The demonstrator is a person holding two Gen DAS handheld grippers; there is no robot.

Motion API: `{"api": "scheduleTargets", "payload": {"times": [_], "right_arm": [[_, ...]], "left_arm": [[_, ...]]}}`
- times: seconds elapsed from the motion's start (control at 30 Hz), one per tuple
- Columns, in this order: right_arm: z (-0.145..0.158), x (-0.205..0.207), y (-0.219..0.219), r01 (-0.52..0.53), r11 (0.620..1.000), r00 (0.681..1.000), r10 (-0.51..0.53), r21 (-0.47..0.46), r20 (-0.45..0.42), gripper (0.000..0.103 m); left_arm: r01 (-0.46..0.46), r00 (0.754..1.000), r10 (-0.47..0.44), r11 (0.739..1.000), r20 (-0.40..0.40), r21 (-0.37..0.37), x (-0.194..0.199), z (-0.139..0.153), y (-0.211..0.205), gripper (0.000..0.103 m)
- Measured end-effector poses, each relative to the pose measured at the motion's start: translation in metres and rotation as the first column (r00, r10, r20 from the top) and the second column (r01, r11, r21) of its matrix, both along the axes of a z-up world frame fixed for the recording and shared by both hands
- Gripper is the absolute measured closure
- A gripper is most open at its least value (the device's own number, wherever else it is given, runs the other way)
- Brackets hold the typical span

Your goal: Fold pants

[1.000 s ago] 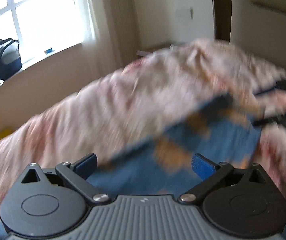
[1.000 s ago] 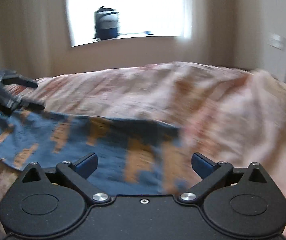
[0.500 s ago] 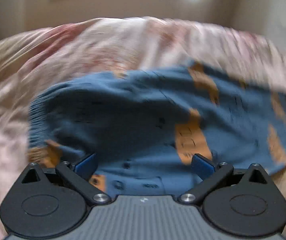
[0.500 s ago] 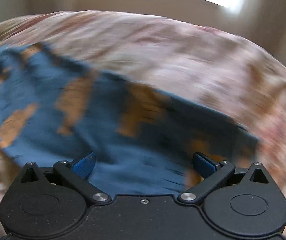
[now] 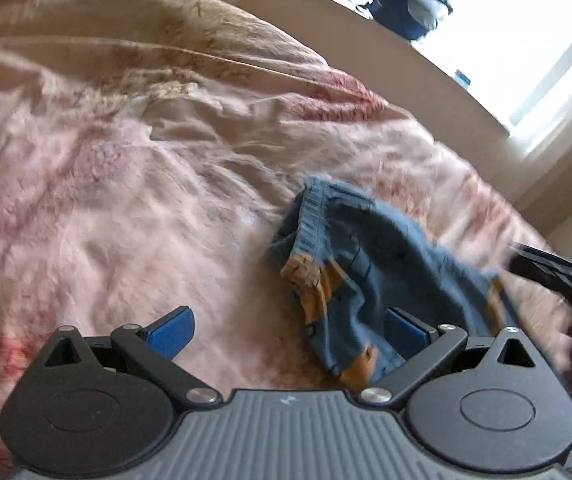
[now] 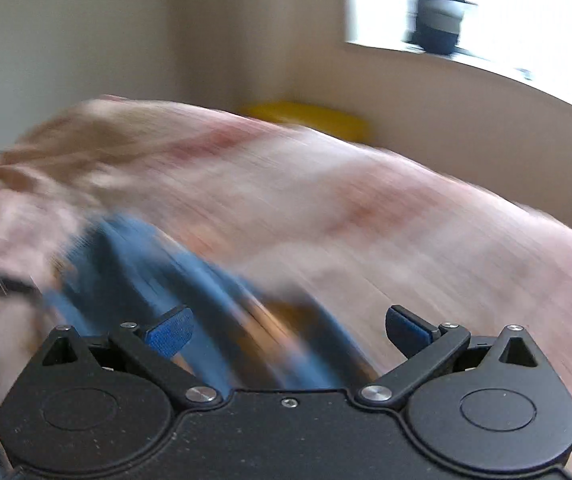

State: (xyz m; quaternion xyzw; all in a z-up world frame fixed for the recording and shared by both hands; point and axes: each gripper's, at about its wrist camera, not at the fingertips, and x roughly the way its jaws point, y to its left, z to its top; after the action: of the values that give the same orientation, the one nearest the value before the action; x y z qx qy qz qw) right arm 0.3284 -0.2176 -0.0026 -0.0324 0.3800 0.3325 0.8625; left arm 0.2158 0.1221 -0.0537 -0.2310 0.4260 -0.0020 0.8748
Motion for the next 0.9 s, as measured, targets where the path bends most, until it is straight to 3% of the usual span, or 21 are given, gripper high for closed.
{"api": "scheduleTargets", "payload": {"times": [0.07, 0.17, 0.27, 0.3, 0.33, 0.43, 0.57, 0.77, 0.83, 0.9], "right_arm": [[-0.006, 0.035, 0.044, -0.115, 0.989, 0.985, 0.125, 0.088, -0.120, 0.001], [-0.018, 0.058, 0.105, -0.254, 0.966, 0.948, 0.260, 0.056, -0.186, 0.003], [-0.030, 0.059, 0.148, -0.389, 0.920, 0.904, 0.373, -0.044, -0.209, 0.021], [-0.033, 0.054, 0.154, -0.411, 0.908, 0.900, 0.389, -0.081, -0.199, 0.039], [-0.035, 0.049, 0.158, -0.428, 0.897, 0.895, 0.404, -0.109, -0.186, 0.065], [-0.037, 0.045, 0.154, -0.424, 0.898, 0.900, 0.405, -0.113, -0.159, 0.074], [-0.044, 0.057, 0.143, -0.365, 0.927, 0.923, 0.350, -0.083, -0.159, 0.076], [-0.049, 0.065, 0.134, -0.328, 0.944, 0.931, 0.319, -0.026, -0.180, 0.072], [-0.049, 0.065, 0.132, -0.321, 0.947, 0.932, 0.314, -0.011, -0.181, 0.069], [-0.048, 0.065, 0.129, -0.314, 0.949, 0.935, 0.308, -0.004, -0.176, 0.067]], "left_arm": [[0.005, 1.000, -0.004, 0.999, 0.005, -0.038, 0.000, -0.004, 0.007, 0.000], [0.000, 1.000, 0.000, 0.998, -0.004, -0.056, 0.008, -0.016, 0.012, 0.000], [0.006, 1.000, -0.005, 0.999, 0.020, -0.048, 0.015, -0.021, 0.014, 0.001], [0.012, 0.999, -0.011, 0.999, 0.037, -0.031, 0.016, -0.020, 0.013, 0.001], [0.019, 0.998, -0.018, 1.000, 0.053, -0.016, 0.017, -0.019, 0.012, 0.001], [0.038, 0.996, -0.040, 0.999, 0.084, 0.025, 0.019, -0.017, 0.008, 0.014], [0.060, 0.995, -0.062, 0.998, 0.083, 0.029, 0.030, -0.019, 0.004, 0.017], [0.057, 0.996, -0.052, 0.996, 0.066, -0.066, 0.043, -0.030, 0.007, 0.015], [0.034, 0.997, -0.029, 0.996, 0.066, -0.078, 0.046, -0.034, 0.009, 0.021], [0.004, 0.998, 0.001, 0.997, 0.063, -0.078, 0.048, -0.036, 0.012, 0.035]]}}
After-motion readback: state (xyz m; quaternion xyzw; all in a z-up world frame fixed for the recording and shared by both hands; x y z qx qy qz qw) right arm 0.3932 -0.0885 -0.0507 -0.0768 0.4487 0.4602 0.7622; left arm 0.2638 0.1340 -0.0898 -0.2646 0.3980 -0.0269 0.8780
